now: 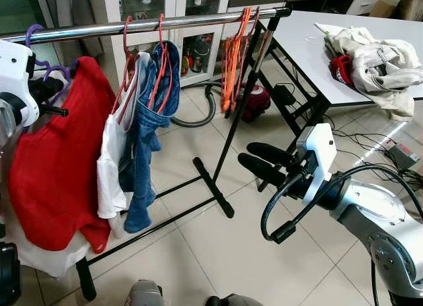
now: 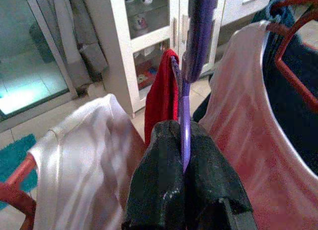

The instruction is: Hang hanger

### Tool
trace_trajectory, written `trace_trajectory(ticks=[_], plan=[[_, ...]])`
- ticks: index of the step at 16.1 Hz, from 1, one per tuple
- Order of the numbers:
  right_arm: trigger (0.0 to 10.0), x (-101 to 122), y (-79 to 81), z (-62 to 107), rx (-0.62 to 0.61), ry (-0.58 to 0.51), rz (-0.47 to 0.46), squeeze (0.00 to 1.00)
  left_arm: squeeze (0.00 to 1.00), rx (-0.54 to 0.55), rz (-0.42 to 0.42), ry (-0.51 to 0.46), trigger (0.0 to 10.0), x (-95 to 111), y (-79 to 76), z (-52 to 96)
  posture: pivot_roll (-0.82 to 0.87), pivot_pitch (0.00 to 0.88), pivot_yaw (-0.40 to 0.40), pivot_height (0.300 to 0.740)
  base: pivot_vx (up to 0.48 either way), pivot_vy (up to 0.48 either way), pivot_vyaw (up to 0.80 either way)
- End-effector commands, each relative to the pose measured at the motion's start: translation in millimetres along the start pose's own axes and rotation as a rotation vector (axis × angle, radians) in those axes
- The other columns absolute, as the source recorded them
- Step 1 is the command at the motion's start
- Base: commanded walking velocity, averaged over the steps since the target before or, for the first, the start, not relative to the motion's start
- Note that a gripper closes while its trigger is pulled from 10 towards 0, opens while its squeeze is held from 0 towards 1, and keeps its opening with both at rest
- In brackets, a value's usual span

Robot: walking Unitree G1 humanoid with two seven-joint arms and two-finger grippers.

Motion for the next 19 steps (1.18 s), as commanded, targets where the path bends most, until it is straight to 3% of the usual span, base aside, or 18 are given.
trace_trajectory(ticks=[1, 3, 6, 8, 9, 12, 14, 17, 18, 19], plan=[[10.0, 3, -2.8, 2.7, -0.019, -0.009, 0.024, 0.0, 0.0, -0.025, -0.016, -0.095, 0.0, 22, -7.8, 4.7, 0.04, 0.049, -0.134, 0.74, 0.0, 0.0, 0.0], [10.0, 5, -5.5, 1.9, -0.053, -0.029, 0.03, 0.0, 0.0, -0.033, -0.011, -0.188, 0.0, 33, -16.5, 14.4, 0.04, 0.05, -0.12, 0.74, 0.0, 0.0, 0.0], [10.0, 7, -7.7, 0.8, -0.086, -0.055, 0.02, 0.0, 0.0, 0.078, -0.007, -0.316, 0.0, 38, -19.0, 40.7, 0.05, 0.062, -0.107, 0.74, 0.0, 0.0, 0.0], [10.0, 6, -6.9, -0.1, -0.086, -0.057, 0.014, 0.0, 0.0, 0.091, 0.012, -0.343, 0.0, 35, -21.8, 49.4, 0.06, 0.068, -0.108, 0.74, 0.0, 0.0, 0.0], [10.0, 3, -2.0, -2.2, -0.059, -0.052, 0.005, 0.0, 0.0, 0.129, 0.005, -0.337, 0.0, 17, -23.5, 62.4, 0.06, 0.069, -0.107, 0.74, 0.0, 0.0, 0.0], [10.0, 0, 3.2, -3.7, -0.026, -0.041, -0.003, 0.0, 0.0, 0.145, -0.004, -0.324, 0.0, 0, -30.9, 74.8, 0.08, 0.079, -0.109, 0.74, 0.0, 0.0, 0.0], [10.0, -7, 7.0, -4.0, -0.003, -0.014, -0.008, 0.0, 0.0, 0.156, -0.036, -0.192, 0.0, -38, -47.3, 89.3, 0.09, 0.087, -0.11, 0.74, 0.0, 0.0, 0.0], [10.0, -13, 6.9, -4.7, -0.014, -0.002, -0.028, 0.0, 0.0, 0.257, -0.02, -0.166, 0.0, -62, -47.8, 108.4, 0.1, 0.094, -0.104, 0.74, 0.0, 0.0, 0.0], [10.0, -13, 6.9, -4.7, -0.014, -0.002, -0.028, 0.0, 0.0, 0.257, -0.02, -0.166, 0.0, -62, -47.8, 108.4, 0.1, 0.094, -0.104, 0.74, 0.0, 0.0, 0.0], [10.0, -18, 7.3, -4.1, -0.022, 0.015, -0.036, 0.0, 0.0, 0.285, 0.014, -0.138, 0.0, -78, -46.5, 115.5, 0.11, 0.093, -0.105, 0.74, 0.0, 0.0, 0.0]])
Point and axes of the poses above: a point about 5 cm out from each wrist's last joint towards the gripper, its own z axis pointing back from the gripper into the wrist, its own x axis along the axis of the wrist's last joint, y = z × x, the point moved 5 cm from there along -z, pointing out of the wrist towards the gripper, and after that the axes turned 7 degrees about z, right-handed, at the moved point
